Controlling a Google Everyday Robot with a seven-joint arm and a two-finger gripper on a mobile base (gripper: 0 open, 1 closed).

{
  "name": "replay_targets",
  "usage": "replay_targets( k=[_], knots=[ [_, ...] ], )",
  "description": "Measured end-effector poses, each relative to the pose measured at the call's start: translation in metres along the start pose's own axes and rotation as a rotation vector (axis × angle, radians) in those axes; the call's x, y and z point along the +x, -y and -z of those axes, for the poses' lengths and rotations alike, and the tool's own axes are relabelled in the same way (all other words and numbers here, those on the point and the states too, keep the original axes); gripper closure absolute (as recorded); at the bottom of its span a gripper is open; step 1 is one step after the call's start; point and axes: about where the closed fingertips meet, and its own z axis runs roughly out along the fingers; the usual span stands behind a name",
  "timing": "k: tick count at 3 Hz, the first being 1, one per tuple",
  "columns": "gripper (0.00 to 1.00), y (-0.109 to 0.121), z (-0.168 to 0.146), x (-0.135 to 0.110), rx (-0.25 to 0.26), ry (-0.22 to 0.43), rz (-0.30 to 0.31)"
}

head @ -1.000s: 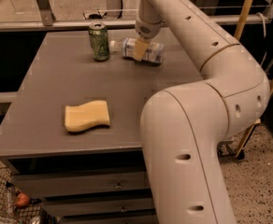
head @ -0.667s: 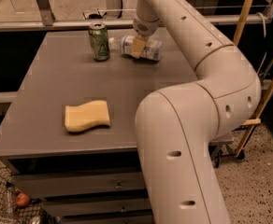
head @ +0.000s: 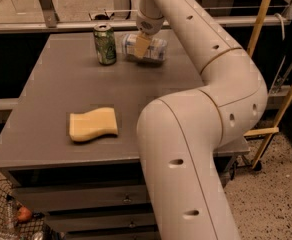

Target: Move blue plastic bottle near green can

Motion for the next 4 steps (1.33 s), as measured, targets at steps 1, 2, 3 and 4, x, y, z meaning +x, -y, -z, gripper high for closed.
replay_targets(
  k=[1,2,3,4],
  knots=[
    [1.0,-0.011,-0.007,-0.012,-0.043,0.007,0.039],
    [0.82,-0.01,-0.011,-0.013,-0.044,0.009,0.039],
    [0.6,-0.01,-0.015,-0.014,-0.044,0.01,0.04],
    [0.36,-0.01,-0.02,-0.016,-0.044,0.012,0.041]
  ],
)
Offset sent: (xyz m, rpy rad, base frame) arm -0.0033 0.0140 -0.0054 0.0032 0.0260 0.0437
